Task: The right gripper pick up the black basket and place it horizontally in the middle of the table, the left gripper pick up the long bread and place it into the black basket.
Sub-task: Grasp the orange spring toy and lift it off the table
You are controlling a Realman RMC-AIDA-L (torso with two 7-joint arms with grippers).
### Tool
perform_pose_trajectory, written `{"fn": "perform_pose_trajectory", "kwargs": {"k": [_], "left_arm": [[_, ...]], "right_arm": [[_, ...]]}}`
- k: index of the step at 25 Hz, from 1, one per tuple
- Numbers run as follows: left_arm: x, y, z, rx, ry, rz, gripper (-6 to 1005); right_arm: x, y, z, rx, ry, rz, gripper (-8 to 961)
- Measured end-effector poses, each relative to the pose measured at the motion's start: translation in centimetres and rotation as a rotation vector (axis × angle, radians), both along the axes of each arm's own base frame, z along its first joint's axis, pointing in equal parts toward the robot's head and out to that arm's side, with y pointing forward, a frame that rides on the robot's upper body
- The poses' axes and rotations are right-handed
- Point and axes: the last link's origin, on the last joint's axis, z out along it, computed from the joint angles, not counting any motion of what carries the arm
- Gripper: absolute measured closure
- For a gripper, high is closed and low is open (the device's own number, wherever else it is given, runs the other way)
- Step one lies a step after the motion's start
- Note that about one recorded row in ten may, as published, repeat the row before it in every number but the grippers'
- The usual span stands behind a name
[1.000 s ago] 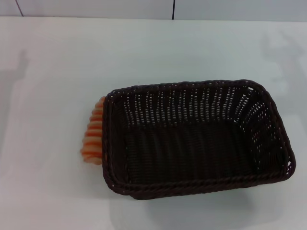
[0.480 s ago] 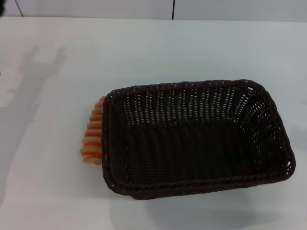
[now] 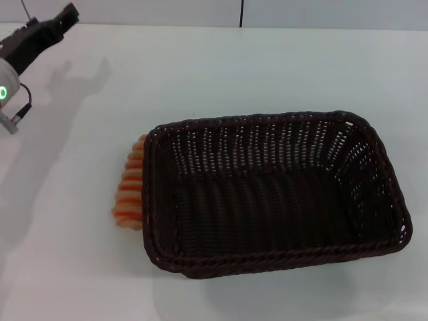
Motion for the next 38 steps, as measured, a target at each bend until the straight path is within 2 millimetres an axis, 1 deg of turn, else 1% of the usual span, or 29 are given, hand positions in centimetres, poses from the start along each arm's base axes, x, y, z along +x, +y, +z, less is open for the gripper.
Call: {"fn": "perform_pose_trajectory", "kwargs": {"k": [3, 5, 7, 8, 9, 11, 12, 13, 15, 16, 18, 19, 22, 23, 24, 27, 28, 30, 33, 38], "left_arm": [[0.4, -0.1, 0.5, -0.073, 0.063, 0.096, 135], [0.7, -0.2, 0.6, -0.087, 0.078, 0.109, 135], [1.4, -0.9, 1.0, -0.131, 0.135, 0.156, 135], [2.5, -1.6, 1.5, -0.166, 0.192, 0.183, 135], [2.5, -1.6, 1.5, -0.166, 0.192, 0.183, 135], [3.9, -2.4, 2.0, -0.191, 0.24, 0.186, 136], [4.8, -2.9, 2.1, -0.205, 0.27, 0.182, 136], [6.1, -3.5, 2.2, -0.229, 0.315, 0.172, 136], [7.2, -4.0, 2.3, -0.265, 0.363, 0.162, 136], [7.2, -4.0, 2.3, -0.265, 0.363, 0.162, 136], [8.4, -4.7, 1.8, -0.36, 0.396, 0.155, 136], [8.4, -4.7, 1.8, -0.36, 0.396, 0.155, 136], [8.9, -5.2, 1.4, -0.43, 0.405, 0.166, 136], [8.7, -5.8, 1.3, -0.474, 0.417, 0.194, 136], [8.7, -5.8, 1.3, -0.474, 0.417, 0.194, 136], [8.5, -6.7, 1.3, -0.534, 0.434, 0.233, 136], [8.2, -7.3, 1.4, -0.575, 0.443, 0.266, 136], [8.1, -7.4, 1.4, -0.581, 0.444, 0.272, 136], [7.3, -8.6, 1.4, -0.658, 0.456, 0.33, 136], [7.0, -9.6, 1.1, -0.732, 0.479, 0.358, 136]], "right_arm": [[0.9, 0.7, 0.0, -0.01, 0.006, -0.004, 521], [1.1, 0.8, -0.1, -0.014, 0.007, -0.006, 521], [1.5, 1.3, 0.0, -0.019, 0.008, -0.009, 521], [1.9, 1.7, 0.0, -0.026, 0.014, -0.009, 521], [1.9, 1.7, 0.0, -0.026, 0.014, -0.009, 521], [2.3, 2.2, 0.1, -0.031, 0.024, -0.008, 521], [2.6, 2.5, 0.2, -0.032, 0.03, -0.007, 521], [2.9, 3.1, 0.3, -0.039, 0.038, -0.005, 521], [3.0, 3.4, 0.3, -0.042, 0.042, -0.003, 521], [3.1, 3.7, 0.3, -0.047, 0.043, -0.003, 521], [3.3, 4.4, 0.4, -0.055, 0.045, -0.001, 520], [3.3, 4.4, 0.4, -0.055, 0.045, -0.001, 520], [3.4, 5.0, 0.6, -0.057, 0.041, 0.002, 520], [3.2, 5.4, 0.7, -0.059, 0.034, 0.006, 520], [3.2, 5.4, 0.7, -0.059, 0.034, 0.006, 520], [3.2, 5.8, 0.9, -0.063, 0.025, 0.012, 520], [3.1, 6.0, 1.0, -0.064, 0.021, 0.014, 520], [3.1, 6.2, 1.1, -0.067, 0.019, 0.016, 521], [3.3, 6.4, 1.2, -0.073, 0.023, 0.022, 521], [3.3, 6.4, 1.3, -0.075, 0.023, 0.022, 521]]}}
